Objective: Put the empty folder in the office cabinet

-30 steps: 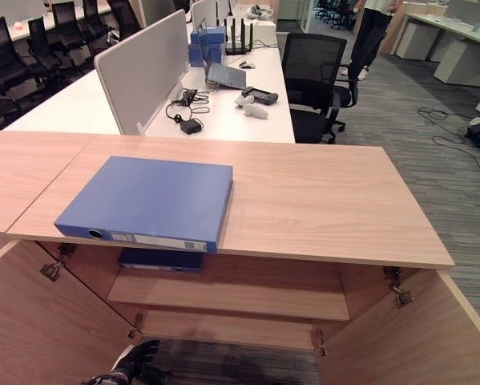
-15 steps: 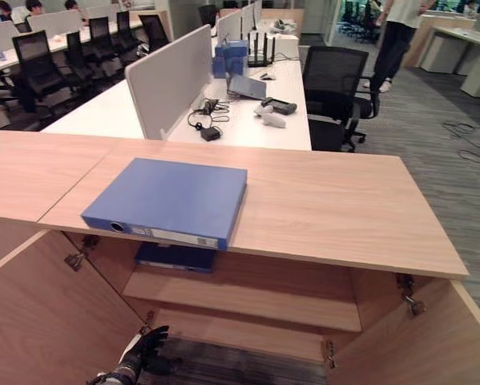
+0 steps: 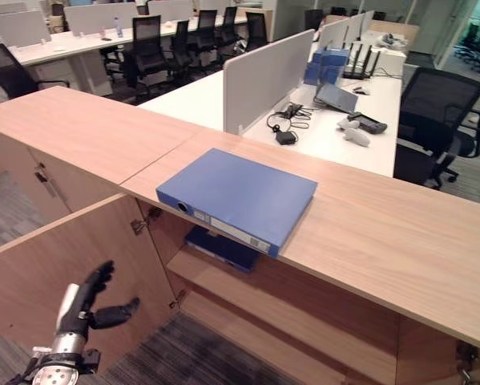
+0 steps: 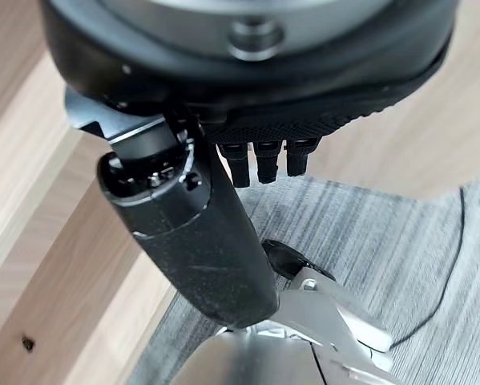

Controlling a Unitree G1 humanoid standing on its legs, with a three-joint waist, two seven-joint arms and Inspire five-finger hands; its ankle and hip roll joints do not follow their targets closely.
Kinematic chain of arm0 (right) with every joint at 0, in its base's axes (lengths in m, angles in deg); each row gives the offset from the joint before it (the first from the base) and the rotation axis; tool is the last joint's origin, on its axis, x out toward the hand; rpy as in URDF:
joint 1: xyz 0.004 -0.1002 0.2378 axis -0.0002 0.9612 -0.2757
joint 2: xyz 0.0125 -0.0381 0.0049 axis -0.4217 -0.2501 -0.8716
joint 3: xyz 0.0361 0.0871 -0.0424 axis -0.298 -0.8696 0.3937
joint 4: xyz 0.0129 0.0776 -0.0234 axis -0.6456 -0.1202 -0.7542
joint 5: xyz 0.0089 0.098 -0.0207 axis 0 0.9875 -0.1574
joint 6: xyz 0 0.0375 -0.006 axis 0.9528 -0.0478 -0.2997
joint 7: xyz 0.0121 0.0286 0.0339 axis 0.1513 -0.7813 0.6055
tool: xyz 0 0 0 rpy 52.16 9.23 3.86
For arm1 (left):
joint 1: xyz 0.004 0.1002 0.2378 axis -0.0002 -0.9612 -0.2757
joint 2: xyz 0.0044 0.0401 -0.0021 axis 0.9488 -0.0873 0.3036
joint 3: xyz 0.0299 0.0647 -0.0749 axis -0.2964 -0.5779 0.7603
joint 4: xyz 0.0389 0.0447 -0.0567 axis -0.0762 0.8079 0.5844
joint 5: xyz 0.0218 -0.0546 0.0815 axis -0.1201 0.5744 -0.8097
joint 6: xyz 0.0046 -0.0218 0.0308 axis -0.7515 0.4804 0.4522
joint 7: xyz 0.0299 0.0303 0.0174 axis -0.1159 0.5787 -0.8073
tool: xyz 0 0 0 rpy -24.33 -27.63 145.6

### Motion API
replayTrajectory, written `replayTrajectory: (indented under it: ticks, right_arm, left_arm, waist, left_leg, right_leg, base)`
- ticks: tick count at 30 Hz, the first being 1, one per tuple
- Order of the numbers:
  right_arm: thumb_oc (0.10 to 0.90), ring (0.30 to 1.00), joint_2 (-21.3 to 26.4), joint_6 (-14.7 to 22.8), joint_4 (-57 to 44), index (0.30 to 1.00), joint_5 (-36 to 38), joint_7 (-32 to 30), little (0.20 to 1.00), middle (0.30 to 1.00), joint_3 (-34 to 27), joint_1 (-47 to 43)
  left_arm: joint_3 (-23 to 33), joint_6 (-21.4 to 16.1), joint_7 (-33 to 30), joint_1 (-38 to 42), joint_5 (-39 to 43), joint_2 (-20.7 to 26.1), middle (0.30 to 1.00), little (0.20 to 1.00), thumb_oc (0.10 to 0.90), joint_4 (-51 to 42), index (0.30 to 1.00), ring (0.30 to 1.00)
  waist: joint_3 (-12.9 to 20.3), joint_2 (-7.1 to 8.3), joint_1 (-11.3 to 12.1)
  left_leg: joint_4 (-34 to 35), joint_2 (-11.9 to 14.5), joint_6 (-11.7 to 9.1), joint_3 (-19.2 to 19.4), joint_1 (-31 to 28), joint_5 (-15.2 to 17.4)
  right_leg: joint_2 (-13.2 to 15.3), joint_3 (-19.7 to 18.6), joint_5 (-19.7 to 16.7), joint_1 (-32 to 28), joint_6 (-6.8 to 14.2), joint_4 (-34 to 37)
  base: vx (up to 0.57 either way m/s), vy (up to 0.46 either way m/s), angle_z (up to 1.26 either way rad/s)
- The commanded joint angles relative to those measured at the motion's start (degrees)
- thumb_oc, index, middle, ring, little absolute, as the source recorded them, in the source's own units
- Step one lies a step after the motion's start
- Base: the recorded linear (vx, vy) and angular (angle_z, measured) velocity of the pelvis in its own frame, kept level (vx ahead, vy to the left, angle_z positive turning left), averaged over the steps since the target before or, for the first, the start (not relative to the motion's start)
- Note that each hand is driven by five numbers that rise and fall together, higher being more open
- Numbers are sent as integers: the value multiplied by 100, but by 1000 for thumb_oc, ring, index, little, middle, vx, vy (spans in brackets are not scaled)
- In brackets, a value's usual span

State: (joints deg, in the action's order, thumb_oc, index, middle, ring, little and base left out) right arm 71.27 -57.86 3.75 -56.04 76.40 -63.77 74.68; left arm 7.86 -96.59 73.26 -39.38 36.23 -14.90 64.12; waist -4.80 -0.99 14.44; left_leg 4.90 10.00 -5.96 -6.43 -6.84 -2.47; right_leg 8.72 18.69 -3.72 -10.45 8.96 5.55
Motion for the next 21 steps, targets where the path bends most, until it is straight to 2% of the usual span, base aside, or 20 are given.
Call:
replayTrajectory:
  ticks: [1, 3, 4, 6, 11, 15, 18, 21]
  right_arm:
    - [800, 900, -117, 315, -27, 900, -16, -36, 900, 900, 190, -645]
    - [800, 900, -101, 368, -97, 900, -29, 43, 900, 900, 321, -662]
    - [800, 900, -83, 383, -98, 900, -16, 45, 900, 900, 347, -668]
    - [800, 900, -59, 453, -115, 900, 47, 79, 900, 900, 395, -675]
    - [800, 900, 63, 534, -74, 900, -83, 186, 900, 900, 552, -605]
    - [800, 900, 130, 549, -22, 900, -76, 207, 900, 900, 508, -595]
    - [800, 900, 133, 527, 60, 900, -14, 170, 900, 900, 452, -624]
    - [800, 900, 74, 512, 83, 900, 6, 173, 900, 900, 412, -569]
  left_arm:
    - [175, -688, -857, 973, -1057, 772, 900, 900, 800, -346, 900, 900]
    - [408, -703, -1197, 1102, -1785, 1308, 900, 900, 800, -638, 900, 900]
    - [374, -745, -1243, 1183, -1984, 1460, 900, 900, 800, -745, 900, 900]
    - [194, -779, -1293, 1504, -2642, 2079, 900, 900, 800, -1104, 900, 900]
    - [-168, -1072, -1161, 2104, -3196, 3318, 900, 900, 800, -1712, 900, 900]
    - [-400, -1142, -1078, 2354, -3196, 3669, 900, 900, 800, -1682, 900, 900]
    - [-677, -1130, -1017, 2608, -3093, 3606, 900, 900, 800, -1507, 900, 900]
    - [-1008, -1156, -839, 2784, -2860, 3312, 900, 900, 800, -1282, 900, 900]
  waist:
    - [-295, 211, -105]
    - [-291, 152, -115]
    - [-296, 134, -135]
    - [-283, 40, -224]
    - [-179, -104, -491]
    - [-134, -171, -648]
    - [-145, -207, -766]
    - [-72, -198, -916]
  left_leg:
    - [-26, -312, -134, 201, 27, 96]
    - [-54, -248, -191, 204, 9, 81]
    - [-61, -230, -202, 209, 3, 77]
    - [-73, -181, -229, 253, -64, 93]
    - [-51, -88, -287, 458, -215, 118]
    - [-47, -54, -298, 646, -283, 89]
    - [-59, -30, -304, 732, -322, 64]
    - [10, -49, -288, 839, -371, 133]
  right_leg:
    - [-348, -376, 1026, -430, -235, -55]
    - [-394, -410, 1056, -451, -251, -55]
    - [-408, -431, 1063, -454, -250, -55]
    - [-435, -500, 1083, -482, -247, -55]
    - [-491, -689, 1091, -473, -234, -55]
    - [-501, -847, 1004, -412, -209, -55]
    - [-491, -965, 971, -370, -193, -55]
    - [-484, -1085, 941, -336, -189, -55]
  base:
    - [-9, -113, 32]
    - [-11, -109, 4]
    - [-17, -67, -9]
    - [6, -31, -9]
    - [15, -4, -24]
    - [-10, 12, -25]
    - [-15, 24, -33]
    - [9, 32, -21]
